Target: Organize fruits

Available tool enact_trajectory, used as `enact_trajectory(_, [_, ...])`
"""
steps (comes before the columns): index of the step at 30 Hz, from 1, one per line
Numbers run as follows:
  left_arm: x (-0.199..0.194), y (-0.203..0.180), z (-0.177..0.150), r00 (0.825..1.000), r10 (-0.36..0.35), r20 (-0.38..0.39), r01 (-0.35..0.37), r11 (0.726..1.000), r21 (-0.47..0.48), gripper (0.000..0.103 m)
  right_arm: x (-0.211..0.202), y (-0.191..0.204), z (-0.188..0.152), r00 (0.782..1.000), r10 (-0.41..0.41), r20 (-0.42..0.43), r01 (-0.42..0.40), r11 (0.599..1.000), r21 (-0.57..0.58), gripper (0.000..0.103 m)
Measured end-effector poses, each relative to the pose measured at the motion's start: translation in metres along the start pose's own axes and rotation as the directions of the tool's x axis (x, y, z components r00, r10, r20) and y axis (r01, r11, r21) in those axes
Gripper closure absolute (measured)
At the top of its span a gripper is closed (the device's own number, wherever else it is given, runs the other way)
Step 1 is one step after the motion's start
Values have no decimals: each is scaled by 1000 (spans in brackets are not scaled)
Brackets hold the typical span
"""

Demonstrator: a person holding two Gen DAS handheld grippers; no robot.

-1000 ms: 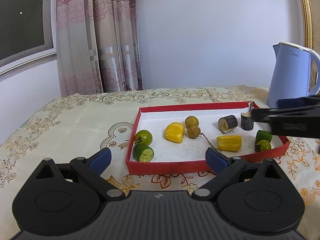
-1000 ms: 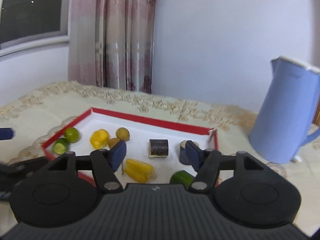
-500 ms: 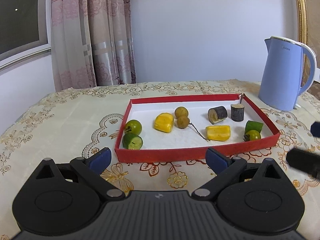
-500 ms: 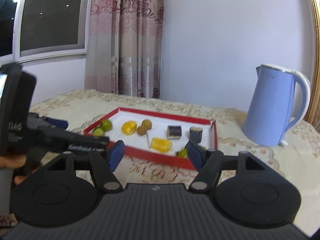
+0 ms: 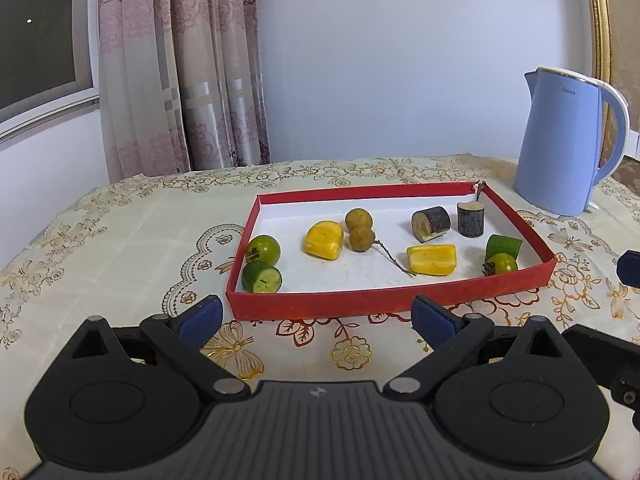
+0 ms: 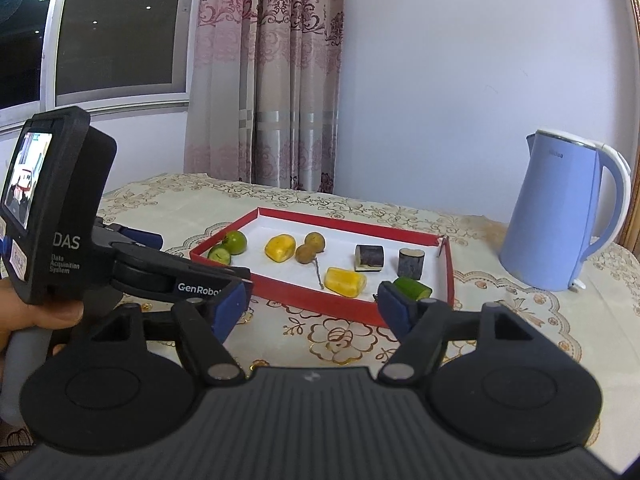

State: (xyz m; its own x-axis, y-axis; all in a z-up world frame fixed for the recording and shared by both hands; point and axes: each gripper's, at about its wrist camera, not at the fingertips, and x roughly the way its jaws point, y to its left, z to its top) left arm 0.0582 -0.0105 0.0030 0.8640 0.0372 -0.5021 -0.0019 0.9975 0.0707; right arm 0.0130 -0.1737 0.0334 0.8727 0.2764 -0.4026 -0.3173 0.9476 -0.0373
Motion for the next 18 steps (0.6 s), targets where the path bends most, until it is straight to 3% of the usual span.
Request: enact_trajectory(18, [-2, 3, -3, 1000, -2, -3, 2, 1000, -12, 2, 1, 0, -5, 1000, -1, -13, 1, 1000, -3, 30])
